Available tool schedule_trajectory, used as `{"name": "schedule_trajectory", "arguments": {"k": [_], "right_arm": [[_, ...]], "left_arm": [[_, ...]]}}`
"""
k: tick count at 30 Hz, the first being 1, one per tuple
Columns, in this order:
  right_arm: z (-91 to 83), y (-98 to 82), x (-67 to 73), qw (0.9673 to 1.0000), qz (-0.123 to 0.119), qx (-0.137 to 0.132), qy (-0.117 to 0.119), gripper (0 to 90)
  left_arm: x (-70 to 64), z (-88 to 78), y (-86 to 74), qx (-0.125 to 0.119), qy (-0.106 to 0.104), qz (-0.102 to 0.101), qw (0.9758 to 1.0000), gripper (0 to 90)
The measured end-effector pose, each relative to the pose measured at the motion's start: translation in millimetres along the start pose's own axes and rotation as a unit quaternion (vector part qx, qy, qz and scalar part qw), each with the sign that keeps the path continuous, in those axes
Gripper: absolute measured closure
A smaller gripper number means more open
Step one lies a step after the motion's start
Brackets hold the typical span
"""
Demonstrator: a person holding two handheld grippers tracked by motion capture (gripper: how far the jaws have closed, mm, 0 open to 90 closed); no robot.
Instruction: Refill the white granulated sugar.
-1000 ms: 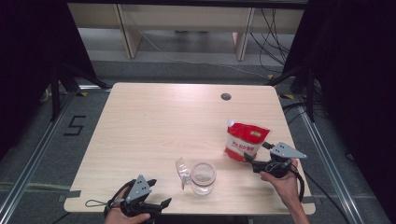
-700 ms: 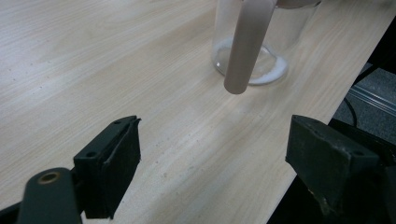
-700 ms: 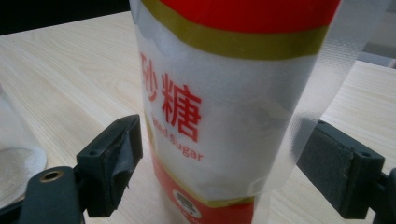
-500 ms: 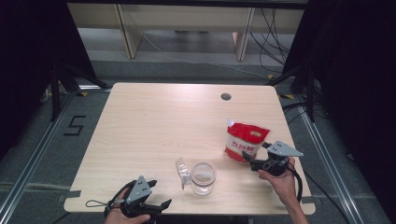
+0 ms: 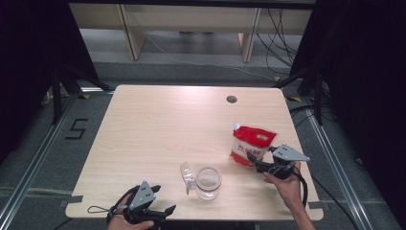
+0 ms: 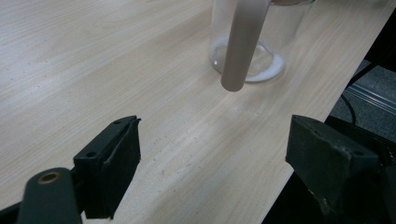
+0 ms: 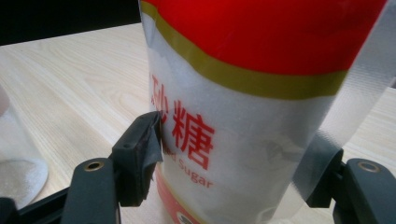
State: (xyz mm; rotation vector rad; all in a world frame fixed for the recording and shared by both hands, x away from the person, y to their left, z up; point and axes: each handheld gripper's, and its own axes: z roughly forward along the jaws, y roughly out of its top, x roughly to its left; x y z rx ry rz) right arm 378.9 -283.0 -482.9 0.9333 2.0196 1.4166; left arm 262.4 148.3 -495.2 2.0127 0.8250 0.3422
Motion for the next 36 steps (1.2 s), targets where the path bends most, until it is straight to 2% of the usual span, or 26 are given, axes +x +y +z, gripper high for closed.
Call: {"name": "schedule_trajectory", "arguments": {"k": [3, 4, 8, 11, 12, 14, 15, 17, 18, 19, 22, 23, 26, 27, 28, 29, 30, 31, 34, 35, 36], "right_arm": [[-2.2, 0.7, 6.1, 0.9999, 0.012, 0.007, -0.009, 37.0], [-1.4, 0.9, 5.5, 0.9999, 0.004, 0.001, -0.012, 37.4], [-2.8, 1.7, 6.6, 0.9999, 0.002, 0.004, -0.011, 38.5], [-7.6, 1.9, 10.5, 0.9996, 0.021, 0.009, -0.015, 40.6], [-7.2, 2.0, 9.3, 0.9998, 0.015, 0.004, -0.011, 41.0], [-8.9, 2.2, 12.2, 0.9995, 0.024, 0.007, -0.019, 41.6], [-8.6, 2.4, 10.8, 0.9998, 0.01, 0.003, -0.019, 41.8], [-9.9, 2.6, 15.6, 0.9992, 0.032, 0.01, -0.023, 42.1], [-10.7, 3.0, 16.6, 0.999, 0.036, 0.013, -0.022, 42.3], [-9.4, 2.7, 15.3, 0.9994, 0.025, 0.005, -0.023, 42.4], [-11.8, 3.2, 17.9, 0.999, 0.031, 0.015, -0.028, 42.7], [-11.3, 2.3, 18.8, 0.9989, 0.036, 0.002, -0.031, 42.9], [-11.4, 2.1, 17.9, 0.999, 0.03, 0.001, -0.032, 42.9], [-11.6, 1.3, 16.1, 0.9993, 0.027, 0.005, -0.023, 42.7], [-9.7, 0.1, 14.9, 0.9994, 0.03, -0.009, -0.016, 42.5], [-10.2, -0.3, 16.4, 0.9988, 0.04, -0.01, -0.026, 42.2], [-10.2, -0.3, 16.4, 0.9988, 0.04, -0.01, -0.026, 42.2], [-7.5, -0.8, 12.6, 0.9996, 0.016, -0.013, -0.017, 40.6], [-5.1, -0.9, 12.2, 0.9999, 0.012, -0.006, -0.008, 39.5], [-0.6, -2.0, 11.5, 0.9999, 0.012, -0.012, -0.001, 38.7], [0.3, -2.4, 11.5, 0.9998, 0.009, -0.014, -0.005, 38.1]], "left_arm": [[0.0, -0.5, -0.4, 0.003, 0.002, -0.003, 1.0, 17.4], [0.1, -0.7, -0.3, 0.003, 0.002, -0.003, 1.0, 17.4], [-0.2, -0.7, -0.4, 0.003, 0.002, -0.004, 1.0, 17.3], [-0.2, -0.8, -0.4, 0.004, 0.001, -0.002, 1.0, 17.4], [-0.2, -0.7, -0.5, 0.003, 0.002, -0.003, 1.0, 17.4], [0.1, -0.8, -0.5, 0.005, 0.001, -0.003, 1.0, 17.4], [0.0, -0.8, -0.5, 0.005, 0.0, -0.003, 1.0, 17.4], [-0.1, -0.9, -0.4, 0.005, 0.0, -0.002, 1.0, 17.4], [-0.1, -0.9, -0.4, 0.005, 0.0, -0.002, 1.0, 17.4], [0.0, -0.9, -0.4, 0.005, 0.001, -0.003, 1.0, 17.4], [0.1, -0.8, -0.6, 0.005, 0.0, -0.003, 1.0, 17.4], [0.0, -0.8, -0.6, 0.006, 0.0, -0.003, 1.0, 17.4], [-0.2, -0.8, -0.5, 0.005, 0.0, -0.003, 1.0, 17.4], [-0.4, -0.8, -0.4, 0.003, 0.002, -0.003, 1.0, 17.4], [-0.4, -0.8, -0.4, 0.003, 0.002, -0.003, 1.0, 17.4], [-0.1, -1.0, -0.3, 0.004, 0.002, 0.0, 1.0, 17.4], [-0.1, -1.0, -0.3, 0.004, 0.002, 0.0, 1.0, 17.4], [0.2, -0.8, -0.3, 0.008, 0.001, 0.002, 1.0, 17.4], [-0.1, -0.4, -0.5, 0.007, 0.0, 0.0, 1.0, 17.4], [0.0, -0.5, -0.4, 0.007, 0.0, 0.0, 1.0, 17.4], [0.0, -0.5, -0.4, 0.007, 0.0, 0.0, 1.0, 17.3]]}}
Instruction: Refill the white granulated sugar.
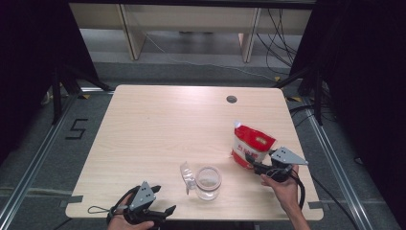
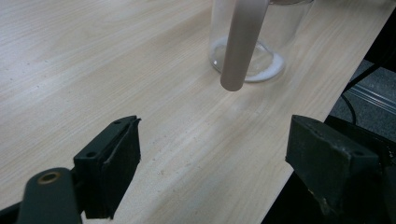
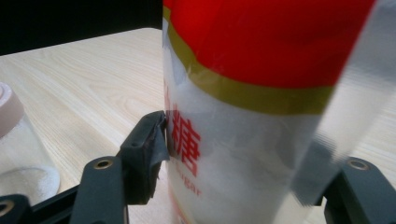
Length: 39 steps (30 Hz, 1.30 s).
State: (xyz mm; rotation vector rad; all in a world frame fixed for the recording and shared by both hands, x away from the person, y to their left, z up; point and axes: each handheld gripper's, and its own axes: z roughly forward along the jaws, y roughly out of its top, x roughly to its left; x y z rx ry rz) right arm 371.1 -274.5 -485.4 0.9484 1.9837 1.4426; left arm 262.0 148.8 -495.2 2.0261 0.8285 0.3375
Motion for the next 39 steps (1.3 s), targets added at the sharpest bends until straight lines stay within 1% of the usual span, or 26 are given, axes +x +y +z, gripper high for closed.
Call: {"name": "schedule_trajectory", "arguments": {"k": [2, 3, 6, 7, 8, 9, 10, 12, 14, 15, 16, 17, 18, 19, 20, 22, 23, 26, 27, 28, 30, 31, 32, 34, 35, 39], "right_arm": [[0.8, -0.3, 1.0, 1.0, 0.002, 0.001, 0.003, 37.9], [3.0, -0.9, -0.7, 0.9999, -0.014, -0.004, 0.004, 37.4], [4.4, -1.5, -0.1, 0.9999, -0.004, -0.005, 0.009, 37.6], [5.5, -1.7, -0.9, 0.9999, -0.014, 0.0, 0.006, 37.6], [5.7, -2.1, -1.4, 0.9998, -0.017, 0.002, 0.01, 37.7], [6.2, -2.5, -1.7, 0.9998, -0.019, 0.001, 0.009, 37.7], [7.8, -3.1, -1.2, 0.9998, -0.017, -0.006, 0.009, 37.7], [9.7, -3.0, -3.1, 0.9993, -0.026, -0.008, 0.024, 37.8], [10.0, -3.3, -2.2, 0.9996, -0.019, -0.007, 0.021, 37.8], [11.6, -3.3, -3.5, 0.9994, -0.029, -0.015, 0.013, 38.5], [11.6, -3.3, -3.5, 0.9994, -0.029, -0.015, 0.013, 38.5], [11.0, -3.5, -3.4, 0.9997, -0.017, -0.01, 0.015, 38.7], [11.0, -3.5, -3.4, 0.9997, -0.017, -0.01, 0.015, 38.7], [11.6, -4.1, -1.7, 0.9998, -0.004, -0.01, 0.019, 38.7], [12.9, -4.0, -3.8, 0.9995, -0.016, -0.014, 0.022, 38.5], [13.6, -4.4, -2.7, 0.9995, -0.01, -0.017, 0.025, 38.4], [14.6, -4.8, -2.6, 0.9996, -0.008, -0.016, 0.023, 38.5], [15.7, -5.5, -4.5, 0.9994, -0.015, -0.02, 0.023, 38.5], [16.3, -5.7, -4.7, 0.9995, -0.012, -0.017, 0.023, 38.5], [16.3, -5.7, -4.7, 0.9995, -0.012, -0.017, 0.023, 38.5], [16.5, -6.6, -3.8, 0.9996, -0.006, -0.012, 0.026, 38.5], [17.8, -7.0, -4.7, 0.9995, -0.01, -0.02, 0.023, 38.7], [17.2, -7.1, -4.2, 0.9996, -0.005, -0.015, 0.025, 38.7], [18.5, -7.3, -4.6, 0.9994, -0.006, -0.023, 0.027, 38.7], [19.0, -7.3, -6.8, 0.9991, -0.016, -0.024, 0.03, 38.9], [18.5, -8.4, -6.1, 0.9994, -0.01, -0.018, 0.029, 38.4]], "left_arm": [[0.0, 0.1, 0.0, 0.0, -0.001, 0.0, 1.0, 17.4], [-0.1, 0.2, -0.1, 0.0, -0.001, 0.0, 1.0, 17.4], [-0.6, 0.4, 0.0, -0.001, -0.003, 0.0, 1.0, 17.4], [-0.4, 0.4, 0.2, -0.004, -0.004, 0.001, 1.0, 17.4], [-1.3, 0.1, 0.2, -0.006, -0.002, -0.002, 1.0, 17.4], [-0.5, -0.5, 0.4, -0.002, 0.001, 0.003, 1.0, 17.4], [-1.0, -0.1, 0.3, -0.005, -0.002, -0.002, 1.0, 17.3], [-0.6, 0.3, -0.1, -0.002, -0.002, -0.001, 1.0, 17.4], [-0.6, 0.5, -0.2, -0.001, -0.003, 0.0, 1.0, 17.4], [0.2, -0.2, 0.1, 0.004, -0.002, 0.008, 1.0, 17.4], [0.2, -0.2, 0.1, 0.004, -0.002, 0.008, 1.0, 17.4], [0.2, -0.3, 0.2, 0.004, -0.003, 0.006, 1.0, 17.3], [0.2, -0.3, 0.2, 0.004, -0.003, 0.006, 1.0, 17.4], [-0.4, 0.4, 0.0, -0.001, -0.003, 0.003, 1.0, 17.4], [-0.6, 0.5, -0.1, -0.001, -0.002, 0.002, 1.0, 17.4], [-0.8, 0.5, -0.2, -0.002, -0.003, 0.0, 1.0, 17.4], [-0.2, -0.3, 0.0, 0.003, -0.003, 0.005, 1.0, 17.4], [-1.0, 0.6, -0.2, -0.002, -0.003, -0.001, 1.0, 17.3], [0.2, -0.4, 0.0, 0.006, -0.004, 0.007, 0.9999, 17.4], [0.2, -0.4, 0.0, 0.006, -0.004, 0.007, 0.9999, 17.4], [-0.1, -0.2, 0.0, 0.004, -0.002, 0.006, 1.0, 17.4], [0.0, -0.3, -0.1, 0.004, -0.003, 0.006, 1.0, 17.4], [-1.1, 0.6, -0.3, -0.002, -0.002, -0.001, 1.0, 17.4], [-0.9, 0.5, -0.2, 0.0, -0.004, 0.0, 1.0, 17.4], [-1.4, 0.8, -0.3, -0.002, -0.003, -0.001, 1.0, 17.4], [-1.5, 1.2, -0.4, -0.002, -0.002, 0.002, 1.0, 17.4]]}}
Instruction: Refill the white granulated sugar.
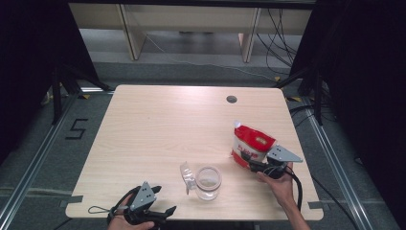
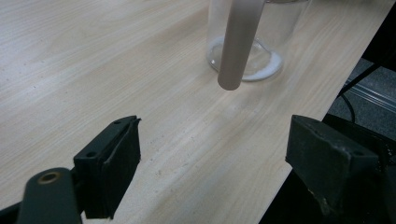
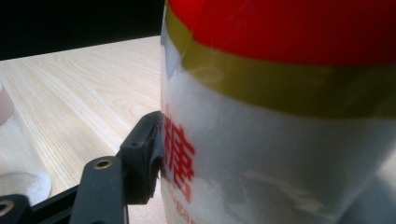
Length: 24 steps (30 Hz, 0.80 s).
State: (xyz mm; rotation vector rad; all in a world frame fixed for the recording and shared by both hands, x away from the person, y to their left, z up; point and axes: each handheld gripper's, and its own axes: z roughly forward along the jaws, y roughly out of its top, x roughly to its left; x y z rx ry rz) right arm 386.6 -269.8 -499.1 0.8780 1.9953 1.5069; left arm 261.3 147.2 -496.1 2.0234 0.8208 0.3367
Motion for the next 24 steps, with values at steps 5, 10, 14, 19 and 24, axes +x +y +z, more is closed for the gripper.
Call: {"name": "schedule_trajectory", "arguments": {"k": [5, 10, 14, 19, 24], "right_arm": [[3.6, -2.4, 0.3, 0.9999, 0.006, -0.014, -0.005, 34.9], [3.7, -2.7, 1.1, 0.9999, 0.015, -0.006, 0.002, 28.4], [4.6, -3.1, 0.4, 0.9999, 0.01, -0.011, -0.003, 26.0], [5.7, -3.5, 0.9, 0.9996, 0.01, -0.026, 0.003, 25.2], [6.0, -4.1, -0.9, 0.9996, 0.005, -0.026, 0.008, 30.8]], "left_arm": [[0.0, 0.0, -0.1, 0.0, 0.0, 0.0, 1.0, 17.4], [0.0, 0.1, -0.1, 0.001, 0.0, 0.001, 1.0, 17.4], [0.0, 0.1, -0.1, 0.002, 0.0, 0.001, 1.0, 17.4], [0.0, 0.1, 0.0, 0.002, 0.0, 0.002, 1.0, 17.4], [0.0, 0.0, 0.0, 0.001, 0.0, 0.0, 1.0, 17.4]]}}
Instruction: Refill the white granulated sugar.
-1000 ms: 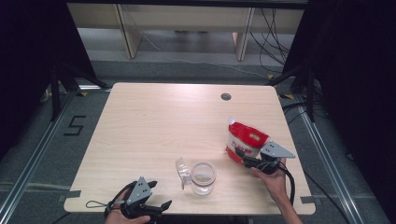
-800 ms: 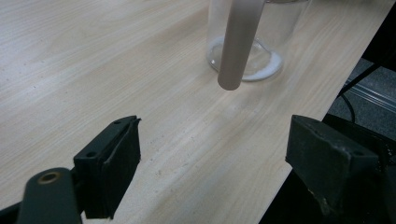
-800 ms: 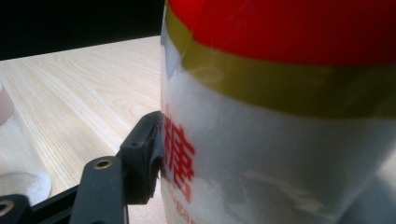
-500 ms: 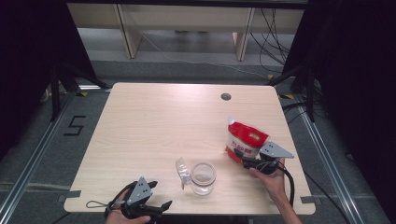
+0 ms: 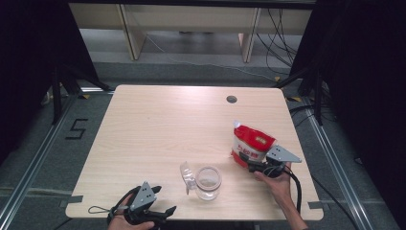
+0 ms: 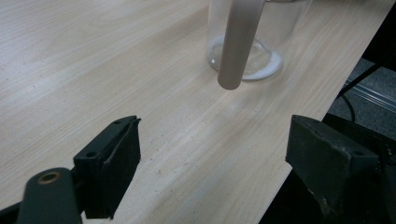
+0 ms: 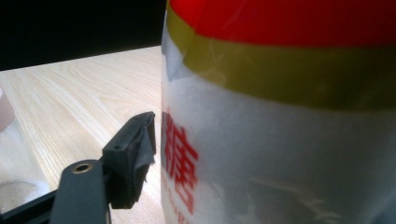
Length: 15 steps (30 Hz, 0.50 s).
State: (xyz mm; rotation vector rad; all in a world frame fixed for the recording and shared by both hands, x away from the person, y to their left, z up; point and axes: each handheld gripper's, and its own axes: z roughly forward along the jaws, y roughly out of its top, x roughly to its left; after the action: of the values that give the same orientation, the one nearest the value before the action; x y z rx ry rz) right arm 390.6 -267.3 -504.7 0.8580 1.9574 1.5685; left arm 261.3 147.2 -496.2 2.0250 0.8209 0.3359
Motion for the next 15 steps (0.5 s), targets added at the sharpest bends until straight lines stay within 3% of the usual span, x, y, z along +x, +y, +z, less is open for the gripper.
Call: {"name": "schedule_trajectory", "arguments": {"k": [2, 3, 4, 6, 15], "right_arm": [[0.6, -0.4, -1.3, 1.0, -0.003, -0.005, -0.003, 32.9], [1.5, 0.1, -4.7, 0.9995, -0.005, -0.006, 0.029, 34.1], [1.7, 0.3, -4.8, 0.9999, -0.013, -0.008, 0.007, 35.1], [2.8, -1.0, -4.1, 0.9998, -0.002, -0.019, 0.009, 36.9], [2.8, -1.1, -5.0, 0.9998, -0.004, -0.016, 0.013, 42.0]], "left_arm": [[0.0, 0.0, 0.0, 0.0, 0.0, 0.0, 1.0, 17.4], [0.0, 0.0, 0.0, 0.001, 0.0, 0.001, 1.0, 17.4], [-0.1, 0.0, 0.0, 0.001, 0.0, 0.001, 1.0, 17.4], [0.0, -0.1, 0.0, 0.001, -0.001, 0.002, 1.0, 17.4], [0.0, -0.5, 0.3, 0.003, -0.002, 0.003, 1.0, 17.4]]}}
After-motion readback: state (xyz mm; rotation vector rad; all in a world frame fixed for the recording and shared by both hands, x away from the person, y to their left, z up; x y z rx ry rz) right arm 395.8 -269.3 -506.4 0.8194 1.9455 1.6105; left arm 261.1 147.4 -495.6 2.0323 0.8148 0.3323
